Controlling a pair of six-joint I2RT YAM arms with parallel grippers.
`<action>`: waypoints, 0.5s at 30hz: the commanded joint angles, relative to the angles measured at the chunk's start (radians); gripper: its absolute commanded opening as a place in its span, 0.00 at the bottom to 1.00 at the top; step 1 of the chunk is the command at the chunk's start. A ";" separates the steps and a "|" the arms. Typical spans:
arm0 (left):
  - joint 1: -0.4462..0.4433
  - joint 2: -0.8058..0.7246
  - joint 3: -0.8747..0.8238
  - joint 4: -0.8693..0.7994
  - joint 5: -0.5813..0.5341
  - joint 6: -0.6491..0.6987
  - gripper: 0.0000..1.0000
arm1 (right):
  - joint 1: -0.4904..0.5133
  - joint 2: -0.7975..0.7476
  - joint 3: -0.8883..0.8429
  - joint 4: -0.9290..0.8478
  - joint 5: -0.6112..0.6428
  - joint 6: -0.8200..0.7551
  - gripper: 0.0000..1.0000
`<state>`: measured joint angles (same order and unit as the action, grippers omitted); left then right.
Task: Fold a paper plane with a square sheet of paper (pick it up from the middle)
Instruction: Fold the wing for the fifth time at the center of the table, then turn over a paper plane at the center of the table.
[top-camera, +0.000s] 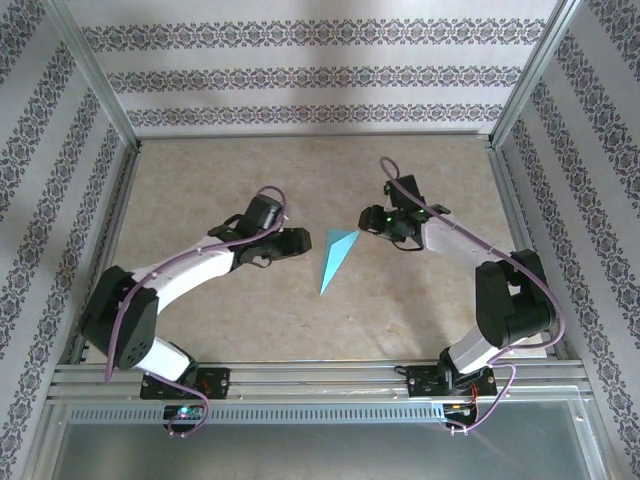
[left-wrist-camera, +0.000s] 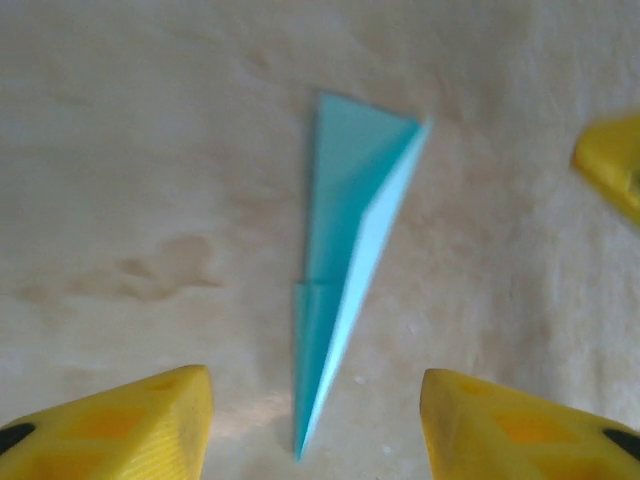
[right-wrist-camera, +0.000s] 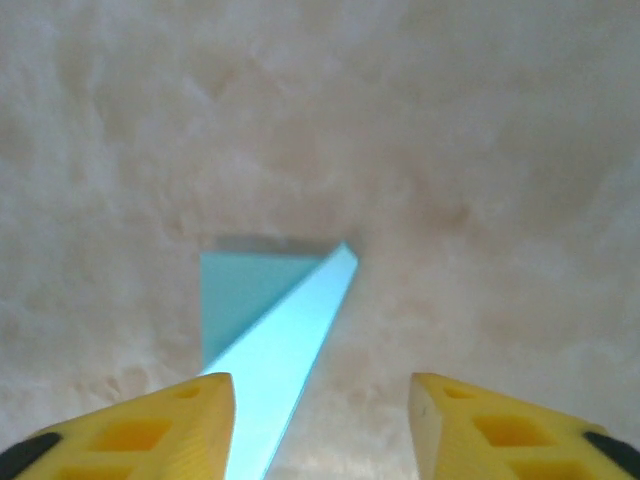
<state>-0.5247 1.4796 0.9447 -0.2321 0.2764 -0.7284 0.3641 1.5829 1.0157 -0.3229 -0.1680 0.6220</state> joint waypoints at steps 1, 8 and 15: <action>0.047 -0.039 -0.043 -0.094 -0.142 0.032 0.70 | 0.107 0.003 0.000 -0.126 0.177 0.055 0.55; 0.119 -0.074 -0.071 -0.143 -0.269 0.094 0.98 | 0.307 0.165 0.137 -0.237 0.373 0.218 0.60; 0.152 -0.088 -0.114 -0.099 -0.250 0.118 1.00 | 0.376 0.303 0.280 -0.317 0.472 0.305 0.62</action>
<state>-0.3908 1.4189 0.8543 -0.3325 0.0406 -0.6479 0.7296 1.8580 1.2427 -0.5636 0.2047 0.8604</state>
